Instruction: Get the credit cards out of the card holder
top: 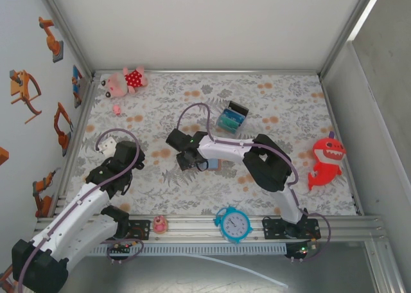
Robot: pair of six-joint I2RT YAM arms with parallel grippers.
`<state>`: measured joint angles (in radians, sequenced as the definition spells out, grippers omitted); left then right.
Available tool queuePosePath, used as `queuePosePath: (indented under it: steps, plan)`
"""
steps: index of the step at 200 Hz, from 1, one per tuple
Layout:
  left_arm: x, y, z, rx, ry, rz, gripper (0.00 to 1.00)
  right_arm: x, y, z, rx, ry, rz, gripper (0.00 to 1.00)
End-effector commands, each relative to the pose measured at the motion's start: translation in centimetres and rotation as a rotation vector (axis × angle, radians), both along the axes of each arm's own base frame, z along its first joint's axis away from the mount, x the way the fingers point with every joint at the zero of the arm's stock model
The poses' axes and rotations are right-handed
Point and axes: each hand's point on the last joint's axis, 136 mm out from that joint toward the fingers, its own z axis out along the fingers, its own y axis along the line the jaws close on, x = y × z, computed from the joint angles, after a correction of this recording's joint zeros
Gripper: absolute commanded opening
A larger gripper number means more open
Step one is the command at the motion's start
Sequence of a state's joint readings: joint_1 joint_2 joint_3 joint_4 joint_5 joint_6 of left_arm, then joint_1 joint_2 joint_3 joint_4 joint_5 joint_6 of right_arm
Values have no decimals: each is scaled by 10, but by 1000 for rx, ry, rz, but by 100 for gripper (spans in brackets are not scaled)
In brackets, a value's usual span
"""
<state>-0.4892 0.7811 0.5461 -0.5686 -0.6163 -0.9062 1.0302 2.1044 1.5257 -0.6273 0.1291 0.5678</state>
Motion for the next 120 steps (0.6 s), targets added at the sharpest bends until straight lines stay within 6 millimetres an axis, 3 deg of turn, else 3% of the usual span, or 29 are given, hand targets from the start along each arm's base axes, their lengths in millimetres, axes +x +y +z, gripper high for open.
queuePosePath:
  steps: [1,41,87,120]
  plan:
    - [1,-2,4,-7,-5,-15,97,-7,-22,-9,-68,14,-4,51]
    - [7,-12,11,-17,-11,-80,97,-3,-27,5,-60,-22,5,42]
    - [11,-24,19,-48,-32,-132,97,0,-37,18,-72,-70,23,16]
    - [10,-35,27,-66,-85,-165,97,-1,-51,27,-78,-99,24,13]
